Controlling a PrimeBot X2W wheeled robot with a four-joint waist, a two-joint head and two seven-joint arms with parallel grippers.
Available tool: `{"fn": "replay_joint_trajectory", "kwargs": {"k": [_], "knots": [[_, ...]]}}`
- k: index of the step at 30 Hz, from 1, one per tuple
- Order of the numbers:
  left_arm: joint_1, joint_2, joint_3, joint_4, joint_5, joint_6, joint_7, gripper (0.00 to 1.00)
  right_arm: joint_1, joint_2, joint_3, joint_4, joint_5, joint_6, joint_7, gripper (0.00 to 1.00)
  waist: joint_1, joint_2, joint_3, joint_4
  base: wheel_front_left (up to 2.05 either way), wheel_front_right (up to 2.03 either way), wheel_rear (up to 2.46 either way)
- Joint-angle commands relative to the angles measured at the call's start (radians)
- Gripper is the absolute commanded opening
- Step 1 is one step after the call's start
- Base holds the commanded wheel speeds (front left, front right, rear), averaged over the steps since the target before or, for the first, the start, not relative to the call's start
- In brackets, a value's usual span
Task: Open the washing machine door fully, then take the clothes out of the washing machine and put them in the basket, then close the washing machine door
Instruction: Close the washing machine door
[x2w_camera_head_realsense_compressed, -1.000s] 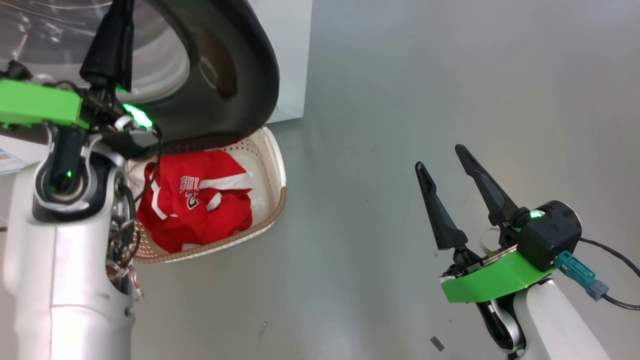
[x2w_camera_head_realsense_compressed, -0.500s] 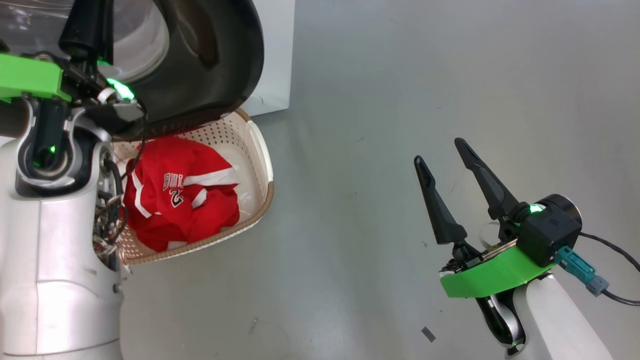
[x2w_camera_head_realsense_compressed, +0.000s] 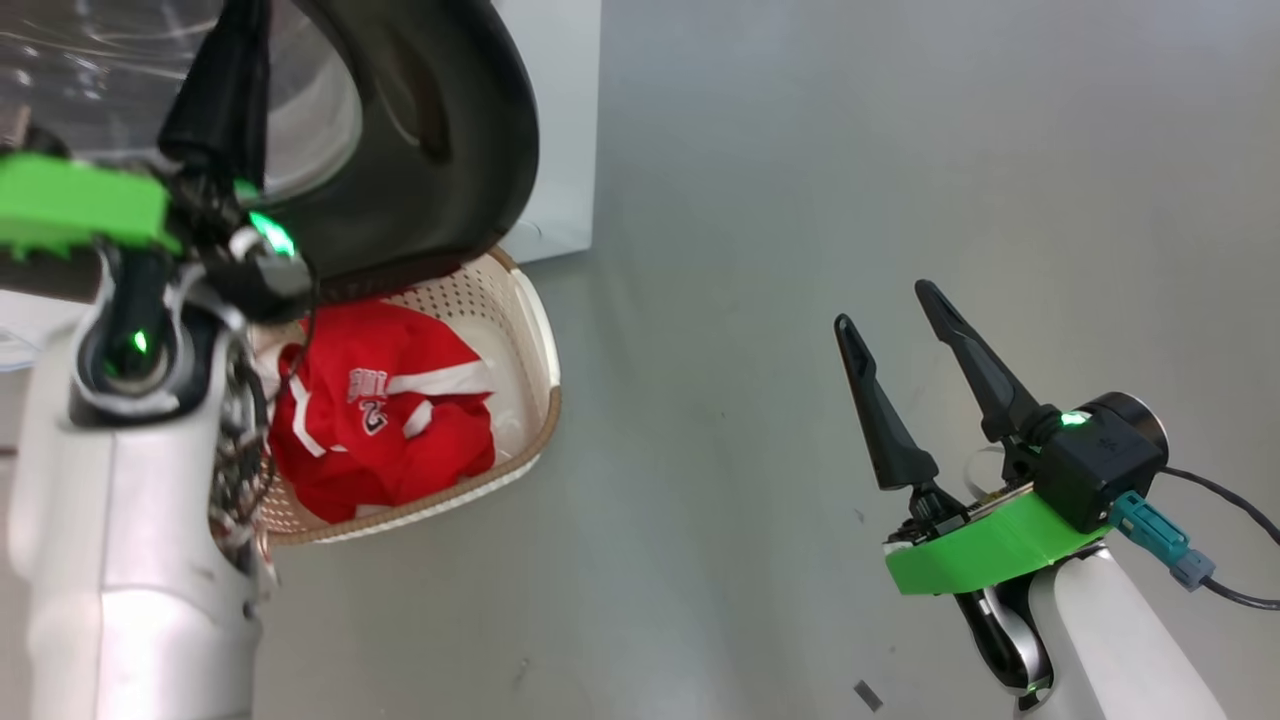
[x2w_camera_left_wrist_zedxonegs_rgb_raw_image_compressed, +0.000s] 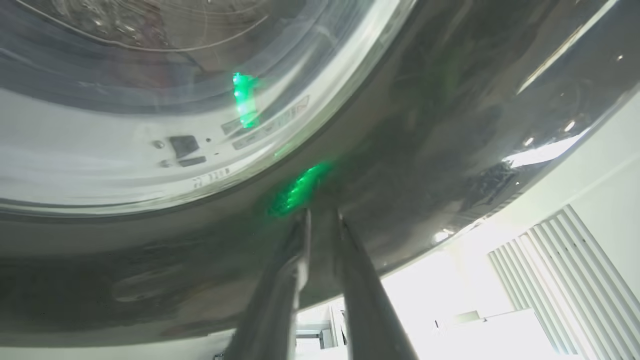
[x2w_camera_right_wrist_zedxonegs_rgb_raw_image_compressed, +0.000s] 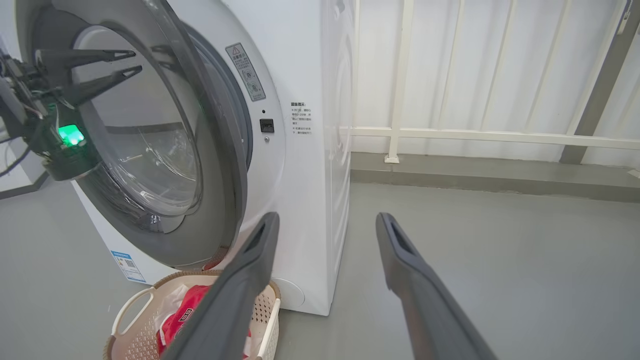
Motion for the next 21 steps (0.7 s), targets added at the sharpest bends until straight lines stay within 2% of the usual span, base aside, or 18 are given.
{"fn": "replay_joint_trajectory", "kwargs": {"k": [1,9,15,21], "knots": [[0.042,0.030,0.015,-0.034,0.002,0.010,0.000,1.00,0.003,0.002,0.018,-0.016,-0.009,0.006,-0.006,1.00,0.0000,0.0000,-0.033,0.022,0.00,0.00,0.00],[0.184,0.032,0.020,-0.117,0.016,0.032,-0.012,1.00,0.027,0.002,0.014,-0.004,-0.009,0.006,-0.006,1.00,0.0000,0.0000,-0.099,0.059,0.00,0.00,0.00],[0.341,0.028,0.018,-0.241,0.033,0.024,-0.034,1.00,0.052,0.002,0.004,0.013,-0.021,0.006,-0.006,1.00,0.0000,0.0000,-0.154,0.099,0.00,0.00,0.00],[0.496,0.045,-0.021,-0.386,0.171,0.011,-0.109,1.00,0.067,0.002,-0.003,0.025,-0.017,0.006,-0.006,1.00,0.0000,0.0000,-0.200,0.131,0.00,0.00,0.00]]}}
